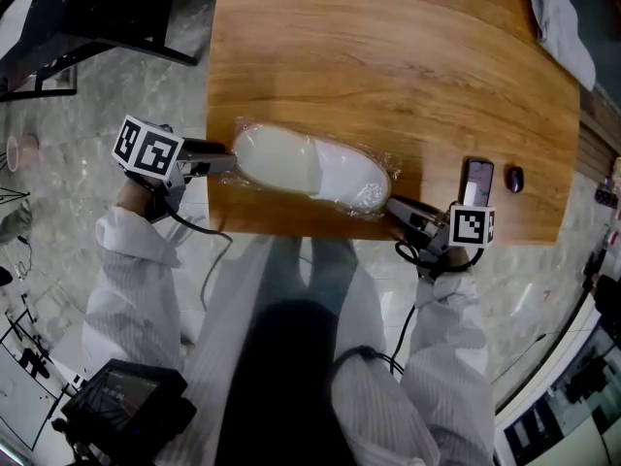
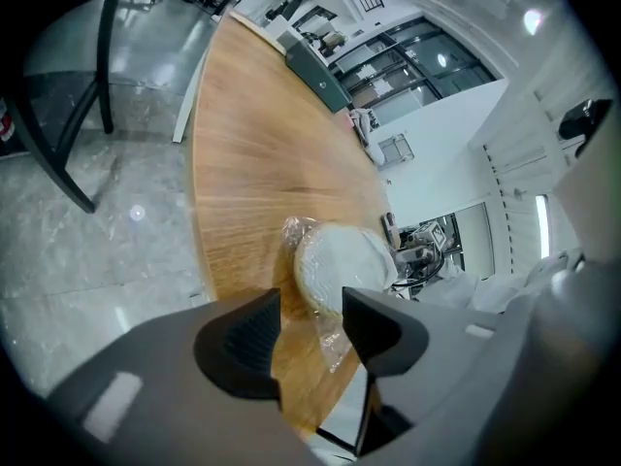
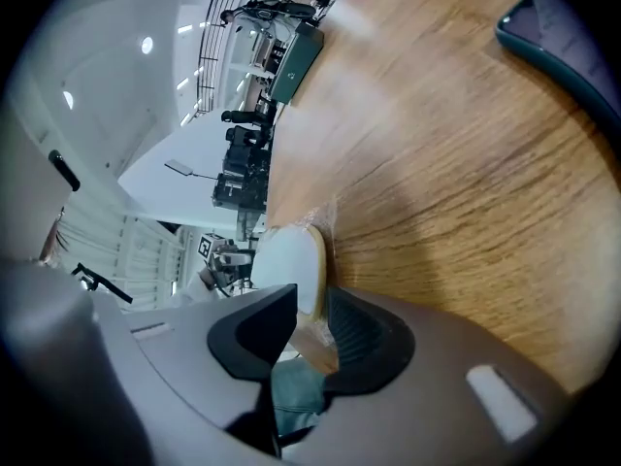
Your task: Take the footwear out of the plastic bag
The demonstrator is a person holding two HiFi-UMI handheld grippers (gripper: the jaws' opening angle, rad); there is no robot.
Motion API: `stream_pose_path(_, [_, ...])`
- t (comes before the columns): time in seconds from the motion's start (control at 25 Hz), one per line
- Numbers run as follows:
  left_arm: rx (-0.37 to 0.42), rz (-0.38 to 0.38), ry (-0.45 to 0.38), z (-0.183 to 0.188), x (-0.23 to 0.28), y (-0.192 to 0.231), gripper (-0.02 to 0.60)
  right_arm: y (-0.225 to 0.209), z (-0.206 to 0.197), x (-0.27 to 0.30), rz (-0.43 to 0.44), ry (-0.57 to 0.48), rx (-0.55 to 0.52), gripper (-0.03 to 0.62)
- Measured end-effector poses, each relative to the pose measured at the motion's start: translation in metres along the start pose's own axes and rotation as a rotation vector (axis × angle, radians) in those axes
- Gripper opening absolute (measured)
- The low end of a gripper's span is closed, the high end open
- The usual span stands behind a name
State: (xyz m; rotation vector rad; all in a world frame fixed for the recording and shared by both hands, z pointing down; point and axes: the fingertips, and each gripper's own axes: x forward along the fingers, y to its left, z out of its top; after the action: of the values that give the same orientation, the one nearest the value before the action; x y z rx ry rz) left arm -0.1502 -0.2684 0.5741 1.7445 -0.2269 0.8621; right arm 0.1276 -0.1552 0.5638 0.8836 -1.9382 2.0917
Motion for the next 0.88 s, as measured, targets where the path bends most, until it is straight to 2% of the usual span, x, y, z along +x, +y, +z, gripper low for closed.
stream_pose_path(0.32, [0.043,-0.018,0.069,0.0,0.011,-0.004,0.169,0.001,0.0,0.013,0.065,0.054,0.022,0.138])
stream_pose_path(0.48, [0.053,-0.02,0.09,-0.003,0.012,-0.004,0.163,0.014,0.005,0.02,0.184,0.056,0.015,0.15])
stream_pose_path(0.64, [0.047,-0.02,0.093,-0.011,0.004,-0.003,0.163,0.033,0.005,0.014,0.337,0.063,-0.001,0.129])
stream_pose_path(0.76, [0.067,-0.054,0.06,-0.012,-0.004,-0.008,0.157,0.059,0.006,0.006,0.453,0.062,-0.046,0.115])
stream_pose_path(0.88, [0.08,-0.09,0.02,-0.013,-0.013,-0.021,0.156,0.082,0.008,0.004,0.49,0.053,-0.092,0.129])
